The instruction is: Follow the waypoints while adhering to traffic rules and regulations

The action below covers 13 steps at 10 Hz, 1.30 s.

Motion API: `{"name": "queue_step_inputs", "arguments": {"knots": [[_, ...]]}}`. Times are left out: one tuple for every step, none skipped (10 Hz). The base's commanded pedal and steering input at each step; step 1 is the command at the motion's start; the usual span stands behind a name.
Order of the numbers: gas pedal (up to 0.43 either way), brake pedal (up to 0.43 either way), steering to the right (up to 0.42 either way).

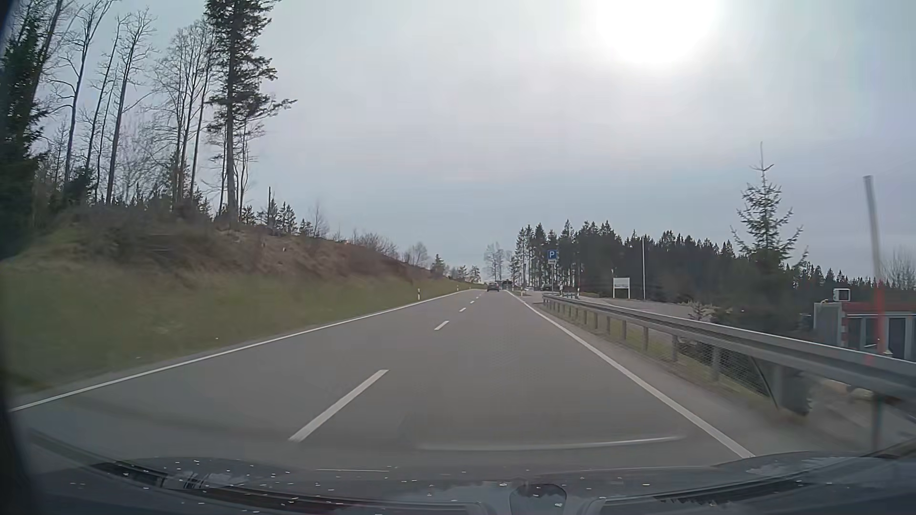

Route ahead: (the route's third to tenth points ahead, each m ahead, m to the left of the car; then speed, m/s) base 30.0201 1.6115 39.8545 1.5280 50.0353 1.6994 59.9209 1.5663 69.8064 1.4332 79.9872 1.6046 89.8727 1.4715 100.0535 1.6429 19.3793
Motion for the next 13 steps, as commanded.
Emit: {"name": "queue_step_inputs", "arguments": {"knots": [[0.087,0.000,0.002],[0.087,0.000,0.002],[0.087,0.000,0.002],[0.087,0.000,0.002],[0.087,0.000,0.001],[0.087,0.000,0.000],[0.087,0.000,0.000],[0.087,0.000,0.000],[0.087,0.000,0.000],[0.087,0.000,0.000],[0.087,0.000,0.000],[0.087,0.000,0.000],[0.087,0.000,-0.001]]}}
